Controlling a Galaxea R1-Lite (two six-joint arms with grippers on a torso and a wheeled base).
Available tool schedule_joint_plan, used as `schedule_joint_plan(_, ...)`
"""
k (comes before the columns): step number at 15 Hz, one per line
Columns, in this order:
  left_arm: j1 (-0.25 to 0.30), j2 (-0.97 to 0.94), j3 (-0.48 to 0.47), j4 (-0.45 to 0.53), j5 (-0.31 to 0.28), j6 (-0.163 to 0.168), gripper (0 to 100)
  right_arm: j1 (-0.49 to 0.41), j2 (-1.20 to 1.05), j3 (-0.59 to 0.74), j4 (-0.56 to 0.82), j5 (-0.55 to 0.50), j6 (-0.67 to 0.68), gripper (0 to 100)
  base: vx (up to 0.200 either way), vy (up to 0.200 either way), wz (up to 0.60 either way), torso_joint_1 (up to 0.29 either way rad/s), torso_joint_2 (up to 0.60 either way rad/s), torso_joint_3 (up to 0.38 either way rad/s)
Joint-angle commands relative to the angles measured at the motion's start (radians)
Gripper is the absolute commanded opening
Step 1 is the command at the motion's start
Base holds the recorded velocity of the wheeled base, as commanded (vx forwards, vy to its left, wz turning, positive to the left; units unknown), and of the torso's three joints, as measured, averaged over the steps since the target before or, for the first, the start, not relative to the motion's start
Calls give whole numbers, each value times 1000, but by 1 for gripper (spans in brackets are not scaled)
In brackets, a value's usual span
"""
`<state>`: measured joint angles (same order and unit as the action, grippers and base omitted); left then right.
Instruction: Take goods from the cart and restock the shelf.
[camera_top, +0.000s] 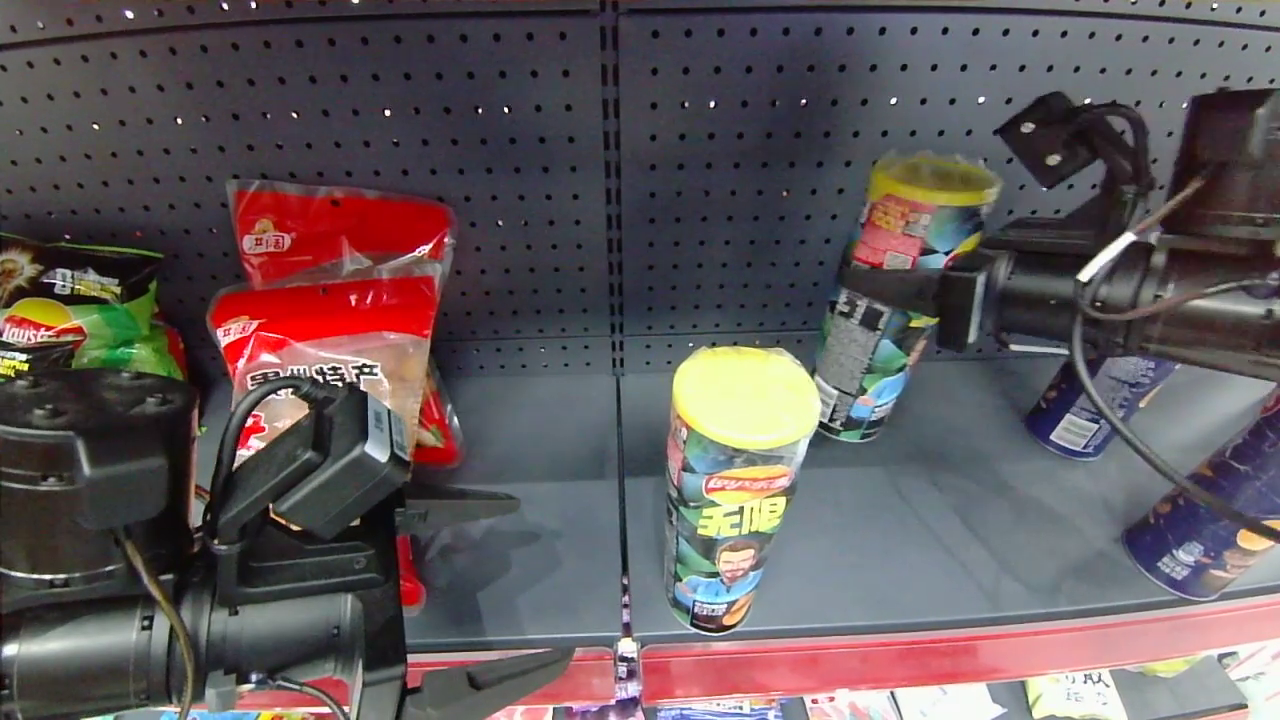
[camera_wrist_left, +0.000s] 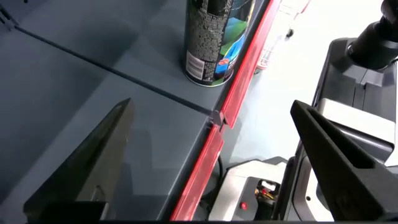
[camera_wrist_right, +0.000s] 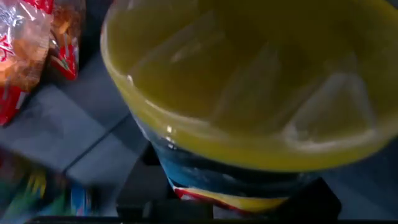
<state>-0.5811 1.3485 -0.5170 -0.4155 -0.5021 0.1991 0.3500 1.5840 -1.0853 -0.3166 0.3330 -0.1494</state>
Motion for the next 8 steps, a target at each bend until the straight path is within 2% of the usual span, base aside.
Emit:
schedule_joint_plan(1,0,1,0,0,1,0,100,41,157,-99,-2,0,-3,0,0,0,0,0,0,0)
schedule_joint_plan(3,0,8,0,0,1,0,100,66,197,-122,-6,0,-4,0,0,0,0,0,0,0)
schedule_joint_plan(6,0,8,0,0,1,0,100,101,263,-125,-114,-3,-3,0,0,0,0,0,0,0)
schedule_joint_plan(8,0,8,-1,0,1,0,100,122,284,-128,-130,-5,-1,0,0,0,0,0,0,0)
